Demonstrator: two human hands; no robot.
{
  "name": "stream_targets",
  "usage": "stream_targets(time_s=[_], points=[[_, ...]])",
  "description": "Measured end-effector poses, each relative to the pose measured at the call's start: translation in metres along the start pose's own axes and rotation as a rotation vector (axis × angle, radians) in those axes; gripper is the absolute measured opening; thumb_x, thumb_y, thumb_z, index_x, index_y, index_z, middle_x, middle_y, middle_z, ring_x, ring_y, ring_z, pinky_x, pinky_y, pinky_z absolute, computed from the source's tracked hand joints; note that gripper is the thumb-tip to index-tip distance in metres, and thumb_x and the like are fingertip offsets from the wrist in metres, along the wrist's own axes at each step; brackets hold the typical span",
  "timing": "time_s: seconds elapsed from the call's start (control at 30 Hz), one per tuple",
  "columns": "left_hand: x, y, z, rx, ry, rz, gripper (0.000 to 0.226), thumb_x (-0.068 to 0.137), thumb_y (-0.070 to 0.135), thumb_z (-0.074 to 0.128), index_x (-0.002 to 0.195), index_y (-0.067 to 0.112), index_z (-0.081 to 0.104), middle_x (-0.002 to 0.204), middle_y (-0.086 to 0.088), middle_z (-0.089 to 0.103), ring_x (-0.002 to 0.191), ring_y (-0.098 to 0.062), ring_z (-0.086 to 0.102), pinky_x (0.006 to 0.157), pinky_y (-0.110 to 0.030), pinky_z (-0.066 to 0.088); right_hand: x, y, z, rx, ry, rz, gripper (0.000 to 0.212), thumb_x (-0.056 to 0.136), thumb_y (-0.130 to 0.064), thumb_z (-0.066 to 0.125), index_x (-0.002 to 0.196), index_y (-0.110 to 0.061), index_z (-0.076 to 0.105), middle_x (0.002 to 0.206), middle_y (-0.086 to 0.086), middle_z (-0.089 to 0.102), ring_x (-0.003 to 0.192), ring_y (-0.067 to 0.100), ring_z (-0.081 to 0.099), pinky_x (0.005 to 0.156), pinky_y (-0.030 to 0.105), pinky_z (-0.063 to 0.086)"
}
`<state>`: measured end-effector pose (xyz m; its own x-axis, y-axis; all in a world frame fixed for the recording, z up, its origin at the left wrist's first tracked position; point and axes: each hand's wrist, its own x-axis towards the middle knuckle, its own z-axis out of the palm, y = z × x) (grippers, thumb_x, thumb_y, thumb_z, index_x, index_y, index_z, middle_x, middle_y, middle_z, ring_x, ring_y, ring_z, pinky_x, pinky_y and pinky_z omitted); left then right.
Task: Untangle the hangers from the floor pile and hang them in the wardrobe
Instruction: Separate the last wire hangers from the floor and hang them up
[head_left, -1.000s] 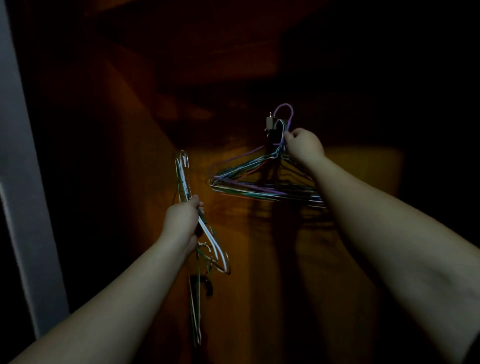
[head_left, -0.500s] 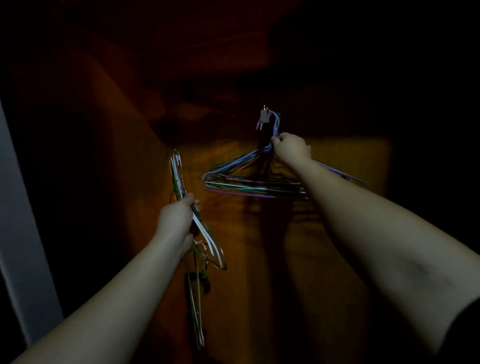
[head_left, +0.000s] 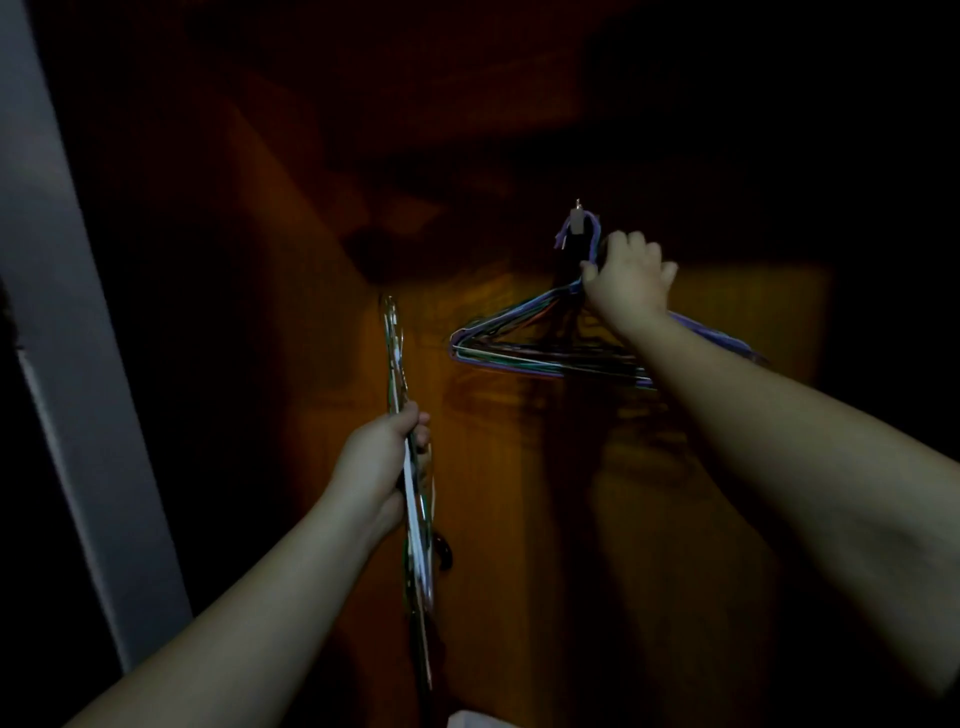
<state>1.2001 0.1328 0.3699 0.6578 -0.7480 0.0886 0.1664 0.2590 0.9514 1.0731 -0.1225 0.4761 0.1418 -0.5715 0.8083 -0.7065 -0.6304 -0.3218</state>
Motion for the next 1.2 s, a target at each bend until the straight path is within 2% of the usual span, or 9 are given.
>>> stream_targets(time_s=[0.07, 0.17, 0.23, 0.3, 0.53, 0.67, 0.97, 1.1, 1.2], points=[[-0.004, -0.004, -0.012, -0.011, -0.051, -0.006, 0.021, 0.104, 0.026, 0.041, 0.091, 0.012, 0.051, 0.051, 0.007, 0.045, 0.033, -0.007, 0.03, 0.038, -0.02, 0.025, -0.022, -0.014, -0.001, 0.135, 0.014, -0.087, 0.032, 0.097, -0.032, 0.05, 0.122, -0.013, 0.054, 0.118, 0.008, 0.056, 0.112, 0.028, 0.051, 0.093, 0.042, 0.037], [-0.007, -0.01, -0.029, -0.018, -0.1, -0.025, 0.022, 0.103, 0.025, 0.042, 0.088, 0.013, 0.053, 0.052, 0.006, 0.045, 0.032, -0.006, 0.029, 0.037, -0.02, 0.022, -0.074, -0.04, 0.005, 0.338, -0.343, -0.175, 0.022, 0.099, -0.028, 0.05, 0.107, -0.012, 0.062, 0.1, 0.008, 0.063, 0.093, 0.025, 0.06, 0.074, 0.032, 0.043], [-0.006, -0.014, -0.04, -0.022, -0.117, -0.042, 0.021, 0.102, 0.025, 0.043, 0.089, 0.012, 0.054, 0.053, 0.005, 0.045, 0.032, -0.006, 0.03, 0.035, -0.02, 0.022, -0.111, -0.057, 0.011, 0.348, -0.589, -0.274, 0.023, 0.099, -0.03, 0.052, 0.106, -0.013, 0.066, 0.102, 0.006, 0.066, 0.093, 0.022, 0.061, 0.075, 0.032, 0.045], [-0.001, -0.019, -0.048, -0.017, -0.132, -0.066, 0.021, 0.1, 0.026, 0.044, 0.09, 0.011, 0.054, 0.052, 0.005, 0.045, 0.031, -0.007, 0.031, 0.034, -0.018, 0.022, -0.14, -0.072, 0.017, 0.384, -0.706, -0.325, 0.024, 0.098, -0.031, 0.053, 0.112, -0.016, 0.065, 0.11, 0.002, 0.065, 0.099, 0.016, 0.059, 0.083, 0.03, 0.046], [-0.004, -0.022, -0.062, 0.036, -0.204, -0.061, 0.022, 0.102, 0.025, 0.042, 0.093, 0.009, 0.053, 0.053, 0.003, 0.042, 0.032, -0.009, 0.028, 0.035, -0.02, 0.02, -0.169, -0.104, 0.03, 0.598, -0.72, -0.359, 0.028, 0.098, -0.036, 0.054, 0.118, -0.019, 0.063, 0.117, -0.002, 0.059, 0.106, 0.011, 0.055, 0.091, 0.028, 0.046], [0.002, -0.02, -0.066, 0.033, -0.241, -0.082, 0.024, 0.101, 0.028, 0.042, 0.093, 0.008, 0.053, 0.051, 0.002, 0.041, 0.029, -0.01, 0.028, 0.037, -0.019, 0.019, -0.17, -0.112, 0.036, 0.624, -0.723, -0.359, 0.028, 0.096, -0.043, 0.054, 0.109, -0.021, 0.067, 0.107, -0.006, 0.06, 0.101, 0.011, 0.056, 0.091, 0.032, 0.047], [0.008, -0.026, -0.063, 0.072, -0.264, -0.05, 0.027, 0.101, 0.027, 0.041, 0.092, 0.006, 0.055, 0.048, 0.002, 0.042, 0.028, -0.009, 0.028, 0.036, -0.017, 0.021, -0.172, -0.118, 0.027, 0.662, -0.729, -0.31, 0.026, 0.094, -0.039, 0.059, 0.087, -0.015, 0.06, 0.085, 0.004, 0.06, 0.079, 0.016, 0.054, 0.072, 0.035, 0.045], [0.015, -0.023, -0.055, 0.084, -0.249, -0.102, 0.03, 0.103, 0.028, 0.039, 0.091, 0.006, 0.054, 0.044, 0.001, 0.043, 0.024, -0.01, 0.027, 0.034, -0.014, 0.021, -0.171, -0.113, 0.02, 0.688, -0.724, -0.287, 0.019, 0.097, -0.03, 0.056, 0.084, -0.017, 0.058, 0.074, -0.007, 0.053, 0.065, 0.003, 0.046, 0.064, 0.023, 0.038], [0.023, -0.02, -0.051, 0.062, -0.245, -0.138, 0.031, 0.103, 0.032, 0.037, 0.089, 0.008, 0.051, 0.042, 0.002, 0.042, 0.023, -0.01, 0.027, 0.031, -0.015, 0.022, -0.17, -0.109, 0.014, 0.692, -0.72, -0.284, 0.02, 0.101, -0.029, 0.049, 0.092, -0.015, 0.062, 0.078, -0.001, 0.057, 0.064, 0.003, 0.047, 0.061, 0.02, 0.038]])
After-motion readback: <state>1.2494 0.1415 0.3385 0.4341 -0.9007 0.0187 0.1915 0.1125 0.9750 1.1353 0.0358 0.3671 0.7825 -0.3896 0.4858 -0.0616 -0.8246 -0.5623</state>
